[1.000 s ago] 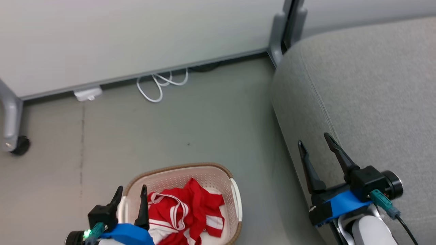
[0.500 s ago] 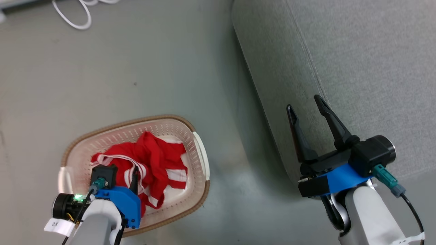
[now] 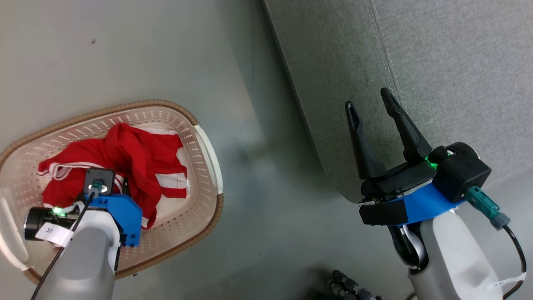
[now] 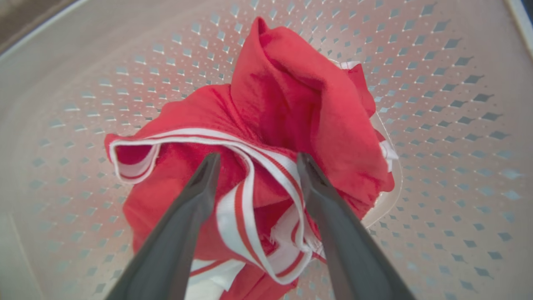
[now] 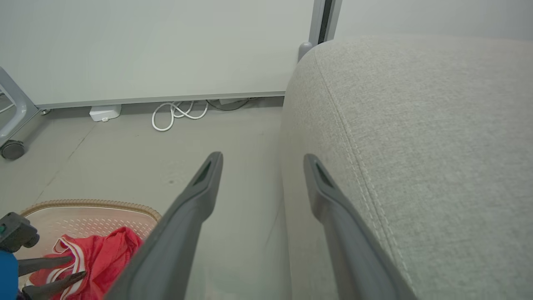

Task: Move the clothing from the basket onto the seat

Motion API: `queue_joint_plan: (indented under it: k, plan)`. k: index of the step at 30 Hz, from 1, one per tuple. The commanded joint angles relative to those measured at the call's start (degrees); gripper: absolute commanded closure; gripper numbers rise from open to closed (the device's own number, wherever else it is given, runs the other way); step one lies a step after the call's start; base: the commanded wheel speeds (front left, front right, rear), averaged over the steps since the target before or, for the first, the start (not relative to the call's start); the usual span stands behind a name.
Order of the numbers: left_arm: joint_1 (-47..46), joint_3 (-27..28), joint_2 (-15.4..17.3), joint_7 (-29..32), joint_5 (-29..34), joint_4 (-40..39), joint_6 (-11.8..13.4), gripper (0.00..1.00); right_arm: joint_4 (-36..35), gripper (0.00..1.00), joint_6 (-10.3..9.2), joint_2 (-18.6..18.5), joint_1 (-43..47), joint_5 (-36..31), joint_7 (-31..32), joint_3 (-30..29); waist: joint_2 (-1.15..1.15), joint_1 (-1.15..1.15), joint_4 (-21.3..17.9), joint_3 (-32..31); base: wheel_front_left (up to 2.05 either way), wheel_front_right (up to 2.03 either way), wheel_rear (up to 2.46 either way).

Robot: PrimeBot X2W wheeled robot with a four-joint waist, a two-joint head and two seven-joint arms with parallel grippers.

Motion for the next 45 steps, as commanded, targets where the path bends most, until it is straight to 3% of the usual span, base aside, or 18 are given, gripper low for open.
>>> queue_joint_plan:
  k: [1, 10, 11, 12, 13, 25, 36, 40, 45]
  plan:
    - [-1.6, -0.1, 0.7, -0.3, 0.2, 0.4, 0.6, 0.0, -0.4, 0.0, 0.03, 0.0, -0.4, 0.5, -0.3, 0.3, 0.0, -0.01, -1.4, 2.0, 0.0, 0.0, 0.0]
    - [-5.5, 0.0, 1.2, 4.3, -0.6, 4.4, 3.2, 0.0, -2.8, 0.0, 0.03, 0.0, -0.7, 1.8, -0.3, 1.4, 0.0, -0.01, -2.3, 5.3, 0.0, 0.0, 0.0]
    - [-5.9, -0.1, 1.2, 4.9, -0.5, 4.8, 3.4, 0.25, -3.0, 0.0, 0.03, 0.0, -0.7, 1.9, -0.3, 1.4, 0.0, -0.01, -2.2, 5.3, 0.0, 0.0, 0.0]
    - [-6.3, -0.3, 1.0, 5.5, -0.5, 5.0, 3.4, 0.81, -3.2, 0.0, 0.03, 0.0, -0.6, 1.9, -0.3, 1.5, 0.0, -0.01, -2.2, 5.4, 0.0, 0.0, 0.0]
    - [-6.6, -0.4, 0.7, 5.9, -0.6, 5.2, 3.5, 1.0, -3.3, 0.0, 0.03, 0.0, -0.6, 2.0, -0.3, 1.7, 0.0, -0.01, -2.2, 5.4, 0.0, 0.0, 0.0]
    - [-6.2, -1.4, -1.3, 6.5, -1.6, 5.4, 3.4, 1.0, -2.7, 0.0, 0.03, 0.0, -0.7, 2.1, -0.3, 1.5, 0.0, -0.01, -1.7, 3.7, 0.0, 0.0, 0.0]
    - [-2.9, -2.1, -6.9, 6.2, -3.7, 1.9, 4.3, 1.0, -1.2, 0.0, 0.02, -0.1, 0.2, -0.6, -0.3, 0.0, 0.0, -0.01, 3.2, -4.7, 0.0, 0.0, 0.0]
    - [-0.9, -2.9, -8.2, 5.7, -4.6, 0.0, 3.5, 1.0, 0.0, 0.0, 0.02, -0.1, 1.1, -2.1, -0.3, -0.7, 0.0, -0.01, 5.4, -9.5, 0.0, 0.0, 0.0]
    - [2.0, -3.9, -8.6, 3.3, -5.6, -2.0, 0.3, 1.0, 2.0, 0.0, 0.02, -0.1, 2.9, -3.4, -0.3, -1.6, 0.0, -0.01, 8.4, -16.2, 0.0, 0.0, 0.0]
